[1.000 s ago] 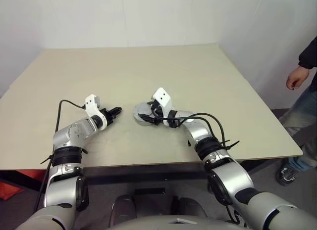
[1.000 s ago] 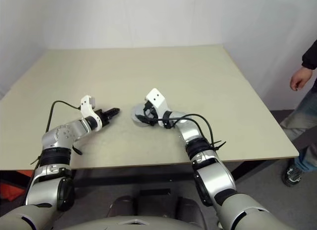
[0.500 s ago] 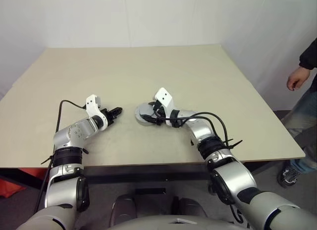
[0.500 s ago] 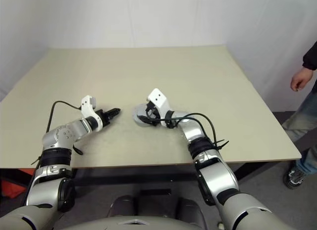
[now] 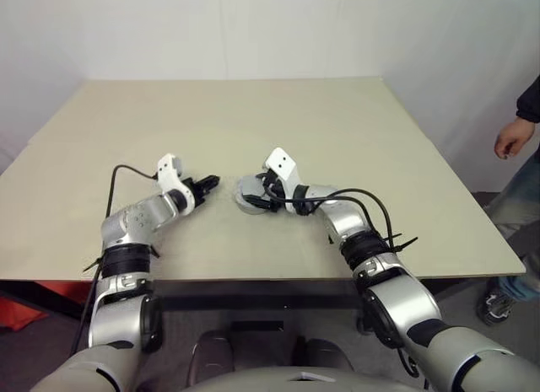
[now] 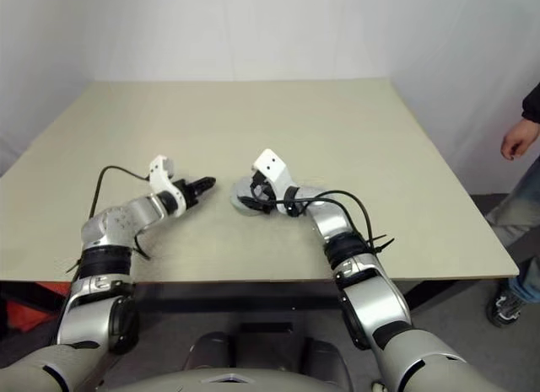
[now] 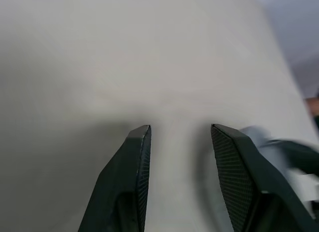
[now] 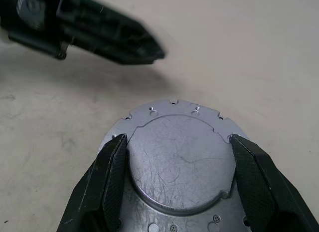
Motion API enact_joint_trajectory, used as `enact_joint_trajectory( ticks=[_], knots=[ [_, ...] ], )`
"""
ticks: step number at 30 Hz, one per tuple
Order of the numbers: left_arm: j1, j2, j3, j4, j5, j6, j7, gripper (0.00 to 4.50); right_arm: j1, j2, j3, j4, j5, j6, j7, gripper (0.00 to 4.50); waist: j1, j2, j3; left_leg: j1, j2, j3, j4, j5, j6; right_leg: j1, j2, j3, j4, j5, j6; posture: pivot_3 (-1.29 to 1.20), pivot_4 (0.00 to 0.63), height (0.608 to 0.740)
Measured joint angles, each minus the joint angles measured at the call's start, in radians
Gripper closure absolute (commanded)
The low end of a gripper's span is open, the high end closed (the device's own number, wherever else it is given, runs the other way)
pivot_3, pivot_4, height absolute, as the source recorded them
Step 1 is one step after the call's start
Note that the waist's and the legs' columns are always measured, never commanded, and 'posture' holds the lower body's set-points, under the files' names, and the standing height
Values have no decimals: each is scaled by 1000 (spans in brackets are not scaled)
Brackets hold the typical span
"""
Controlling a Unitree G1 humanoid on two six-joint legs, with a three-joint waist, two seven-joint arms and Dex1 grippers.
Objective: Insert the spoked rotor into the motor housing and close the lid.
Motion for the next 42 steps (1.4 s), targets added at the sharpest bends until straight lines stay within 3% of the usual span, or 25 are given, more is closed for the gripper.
enact_joint_trajectory(
  ticks=[12,15,19,20,30,37,41,42],
  knots=[
    [-42,-61,20,-10,-91,157,40,2475,-11,-2,22,2,-12,10,-19,1323,0,0,0,4,0,1,-1,0,0,2,0,1,0,-3,6,0,0,740],
    [-41,-80,19,2,-112,193,21,3090,-12,-2,25,3,-12,10,-20,1323,-1,0,0,4,0,0,-1,0,0,2,0,1,0,-3,6,0,0,740],
    [-41,-97,15,3,-127,212,9,4366,-14,-2,28,4,-12,9,-21,1323,-1,0,0,4,0,0,-1,0,0,2,0,1,0,-3,6,0,0,740],
    [-41,-97,12,3,-127,212,4,4469,-14,-2,29,4,-12,8,-22,1323,-1,0,0,4,0,0,-1,0,0,2,0,1,0,-3,6,0,0,740],
    [-78,-101,7,128,-93,177,35,4469,-15,-1,32,21,-13,7,-43,1323,0,2,-2,11,-1,-1,-2,0,0,11,0,1,-3,-5,8,0,0,740],
    [-104,-101,67,175,-100,194,96,4469,-16,8,28,34,-11,19,-58,1323,-3,9,-5,20,1,-5,-13,0,0,26,-1,-12,-33,-7,12,0,0,740],
    [-99,-101,84,165,-110,214,109,4469,-17,12,19,34,-3,33,-50,1323,-5,8,-6,20,0,-4,-17,0,0,24,-4,-11,-34,-7,12,0,0,740],
    [-96,-101,87,160,-112,219,111,4500,-17,12,18,34,0,36,-47,612,-5,8,-6,20,0,-4,-18,0,0,23,-4,-11,-34,-7,12,0,0,740]
  ],
)
